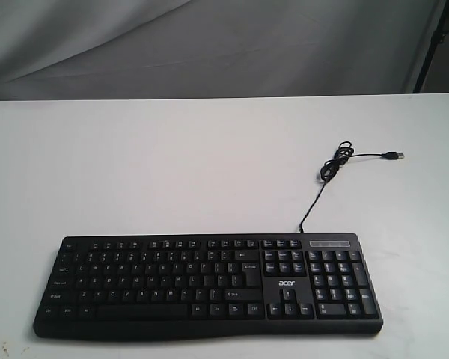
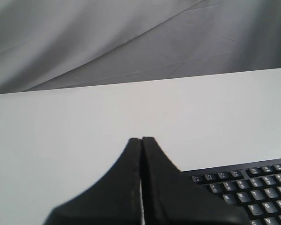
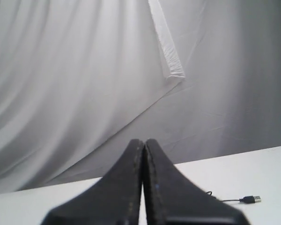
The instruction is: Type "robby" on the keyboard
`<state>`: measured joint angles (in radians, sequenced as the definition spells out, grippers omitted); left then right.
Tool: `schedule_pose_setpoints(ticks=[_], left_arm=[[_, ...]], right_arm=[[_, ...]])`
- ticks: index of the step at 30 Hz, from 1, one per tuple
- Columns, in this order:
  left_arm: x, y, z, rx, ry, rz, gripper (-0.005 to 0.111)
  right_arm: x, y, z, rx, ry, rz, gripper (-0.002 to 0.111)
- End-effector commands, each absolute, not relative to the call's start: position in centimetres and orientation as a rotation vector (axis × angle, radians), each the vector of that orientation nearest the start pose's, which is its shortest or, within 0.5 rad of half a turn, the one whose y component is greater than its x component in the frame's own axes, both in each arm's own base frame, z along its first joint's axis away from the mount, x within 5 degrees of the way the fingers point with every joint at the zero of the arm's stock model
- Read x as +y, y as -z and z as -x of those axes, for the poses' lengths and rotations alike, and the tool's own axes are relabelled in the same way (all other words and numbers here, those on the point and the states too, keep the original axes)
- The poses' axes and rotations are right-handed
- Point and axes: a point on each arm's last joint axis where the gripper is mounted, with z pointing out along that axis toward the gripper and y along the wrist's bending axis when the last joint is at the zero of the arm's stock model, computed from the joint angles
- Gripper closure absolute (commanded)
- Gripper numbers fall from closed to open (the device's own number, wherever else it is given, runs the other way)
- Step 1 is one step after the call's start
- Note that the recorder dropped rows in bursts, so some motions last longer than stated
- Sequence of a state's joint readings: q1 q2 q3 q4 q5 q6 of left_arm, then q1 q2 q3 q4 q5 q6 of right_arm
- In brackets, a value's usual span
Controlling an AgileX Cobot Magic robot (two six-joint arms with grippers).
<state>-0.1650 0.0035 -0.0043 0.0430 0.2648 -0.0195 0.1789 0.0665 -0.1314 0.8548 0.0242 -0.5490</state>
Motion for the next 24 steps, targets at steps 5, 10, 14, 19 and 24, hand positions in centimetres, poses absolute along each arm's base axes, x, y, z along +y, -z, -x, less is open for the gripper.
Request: schedule_pose_setpoints(ticks=[5, 10, 14, 19, 24], left_arm=[[-0.8, -19.0, -5.5, 1.736, 0.097, -0.161, 0.107], [-0.8, -19.0, -5.5, 1.736, 0.097, -0.161, 0.107], [-0.8, -19.0, -5.5, 1.736, 0.097, -0.161, 0.107], [-0.8, -19.0, -5.5, 1.736, 0.097, -0.161, 0.107], [-0.8, -19.0, -5.5, 1.736, 0.097, -0.161, 0.107]], right_arm=[[1.3, -23.9, -5.5, 1.577, -0.319, 0.016, 0.108], [1.2, -23.8, -5.5, 1.578, -0.222, 0.091, 0.108], [1.1, -23.8, -5.2, 1.565, -0.209, 0.099, 0.108], [1.0, -23.4, -5.0, 1.56, -0.231, 0.062, 0.108], [1.0, -21.6, -5.3, 1.604, -0.2, 0.081, 0.108]])
